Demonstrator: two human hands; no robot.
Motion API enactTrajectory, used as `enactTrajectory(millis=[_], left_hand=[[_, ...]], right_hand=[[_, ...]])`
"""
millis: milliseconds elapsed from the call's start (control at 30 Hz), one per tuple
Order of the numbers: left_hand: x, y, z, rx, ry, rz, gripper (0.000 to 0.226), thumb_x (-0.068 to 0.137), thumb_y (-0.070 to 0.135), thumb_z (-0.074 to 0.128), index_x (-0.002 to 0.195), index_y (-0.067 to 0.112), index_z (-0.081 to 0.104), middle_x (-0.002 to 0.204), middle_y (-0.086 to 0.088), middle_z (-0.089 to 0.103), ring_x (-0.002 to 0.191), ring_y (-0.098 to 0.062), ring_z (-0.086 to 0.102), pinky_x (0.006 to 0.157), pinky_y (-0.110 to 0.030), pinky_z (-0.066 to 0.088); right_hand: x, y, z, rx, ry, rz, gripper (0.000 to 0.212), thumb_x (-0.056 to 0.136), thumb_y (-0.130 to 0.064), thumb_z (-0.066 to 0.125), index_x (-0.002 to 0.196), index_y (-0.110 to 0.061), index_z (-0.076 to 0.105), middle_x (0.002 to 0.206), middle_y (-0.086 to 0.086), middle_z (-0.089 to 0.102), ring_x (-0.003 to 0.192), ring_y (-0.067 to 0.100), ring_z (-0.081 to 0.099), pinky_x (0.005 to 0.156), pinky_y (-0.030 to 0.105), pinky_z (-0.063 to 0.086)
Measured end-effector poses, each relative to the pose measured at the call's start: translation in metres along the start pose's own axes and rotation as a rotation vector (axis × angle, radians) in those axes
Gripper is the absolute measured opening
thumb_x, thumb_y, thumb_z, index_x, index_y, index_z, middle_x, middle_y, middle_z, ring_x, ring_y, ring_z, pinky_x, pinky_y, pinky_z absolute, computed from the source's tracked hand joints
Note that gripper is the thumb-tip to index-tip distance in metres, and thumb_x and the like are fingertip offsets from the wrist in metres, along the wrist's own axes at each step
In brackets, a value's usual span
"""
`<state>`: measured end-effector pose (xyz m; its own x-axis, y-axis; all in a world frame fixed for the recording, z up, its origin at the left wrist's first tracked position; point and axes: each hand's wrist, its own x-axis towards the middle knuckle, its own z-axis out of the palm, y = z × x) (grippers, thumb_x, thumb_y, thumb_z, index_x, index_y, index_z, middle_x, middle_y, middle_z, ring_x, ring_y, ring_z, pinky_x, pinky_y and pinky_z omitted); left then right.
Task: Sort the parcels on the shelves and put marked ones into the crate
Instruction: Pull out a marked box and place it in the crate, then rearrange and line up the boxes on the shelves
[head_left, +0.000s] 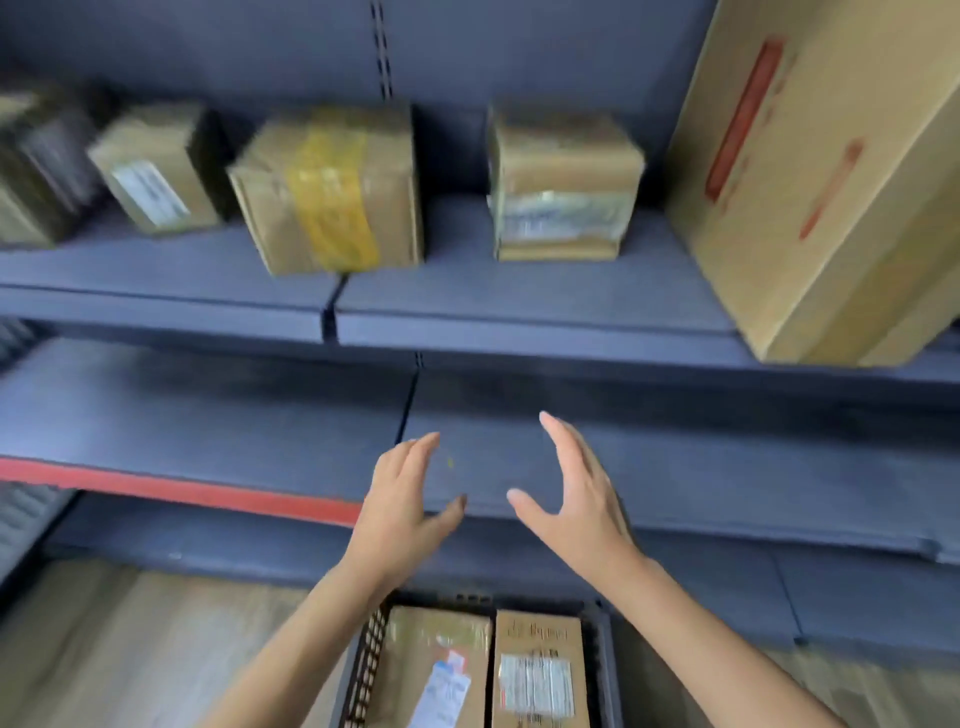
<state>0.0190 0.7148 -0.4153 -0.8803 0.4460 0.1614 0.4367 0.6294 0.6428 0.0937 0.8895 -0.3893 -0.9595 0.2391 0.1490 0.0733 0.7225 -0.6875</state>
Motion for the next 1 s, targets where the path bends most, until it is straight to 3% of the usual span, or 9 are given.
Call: enactTrajectory(millis=[133, 300, 533, 667, 833, 1000], left_hand=[[0.006, 0.029, -0.067, -0.005, 0.141, 0.053, 0.069, 0.082, 0.027, 0.066, 0.140, 0.014, 0.031, 0.138, 0.004, 0.037, 0.131, -0.011, 0.027, 0.101, -0.013, 0.016], [0.004, 0.060, -0.144, 0.049, 0.288, 0.107, 0.070, 0.082, 0.032, 0.063, 0.141, 0.016, 0.030, 0.127, 0.016, 0.033, 0.128, -0.010, 0.030, 0.098, -0.011, 0.018], [-0.016, 0.125, -0.241, 0.196, 0.455, 0.123, 0.073, 0.083, 0.029, 0.065, 0.142, 0.010, 0.027, 0.140, -0.001, 0.036, 0.132, -0.019, 0.029, 0.104, -0.019, 0.020], [-0.046, 0.158, -0.287, 0.260, 0.554, 0.073, 0.078, 0.073, 0.048, 0.053, 0.138, 0.009, 0.035, 0.135, -0.004, 0.042, 0.128, -0.022, 0.034, 0.101, -0.017, 0.020], [-0.092, 0.179, -0.329, 0.332, 0.700, -0.014, 0.082, 0.067, 0.054, 0.043, 0.131, 0.004, 0.044, 0.127, -0.010, 0.050, 0.121, -0.027, 0.041, 0.100, -0.020, 0.022], [-0.138, 0.177, -0.351, 0.407, 0.768, -0.125, 0.075, 0.070, 0.044, 0.050, 0.135, 0.006, 0.040, 0.132, -0.009, 0.048, 0.126, -0.026, 0.040, 0.102, -0.022, 0.023]], right_hand=[[0.015, -0.057, -0.043, -0.002, 0.068, -0.098, 0.073, 0.081, -0.028, 0.066, 0.143, -0.019, 0.027, 0.137, -0.018, 0.024, 0.128, -0.003, 0.023, 0.099, -0.003, 0.008], [0.025, -0.122, -0.089, 0.022, 0.070, -0.197, 0.073, 0.086, -0.031, 0.061, 0.144, -0.028, 0.018, 0.138, -0.025, 0.017, 0.127, -0.010, 0.016, 0.101, 0.005, 0.012], [0.030, -0.204, -0.145, 0.066, 0.124, -0.406, 0.073, 0.086, -0.034, 0.061, 0.145, -0.024, 0.019, 0.149, -0.014, 0.022, 0.135, -0.002, 0.019, 0.103, 0.008, 0.012], [0.023, -0.243, -0.159, 0.104, 0.106, -0.530, 0.075, 0.085, -0.036, 0.062, 0.145, -0.024, 0.019, 0.150, -0.010, 0.024, 0.138, 0.003, 0.020, 0.106, 0.012, 0.013], [0.013, -0.288, -0.155, 0.174, 0.052, -0.673, 0.074, 0.084, -0.032, 0.064, 0.144, -0.019, 0.024, 0.150, -0.006, 0.027, 0.137, 0.007, 0.022, 0.103, 0.008, 0.011], [0.005, -0.323, -0.134, 0.241, -0.014, -0.765, 0.073, 0.082, -0.032, 0.066, 0.143, -0.019, 0.027, 0.149, -0.006, 0.031, 0.137, 0.008, 0.026, 0.103, 0.010, 0.015]])
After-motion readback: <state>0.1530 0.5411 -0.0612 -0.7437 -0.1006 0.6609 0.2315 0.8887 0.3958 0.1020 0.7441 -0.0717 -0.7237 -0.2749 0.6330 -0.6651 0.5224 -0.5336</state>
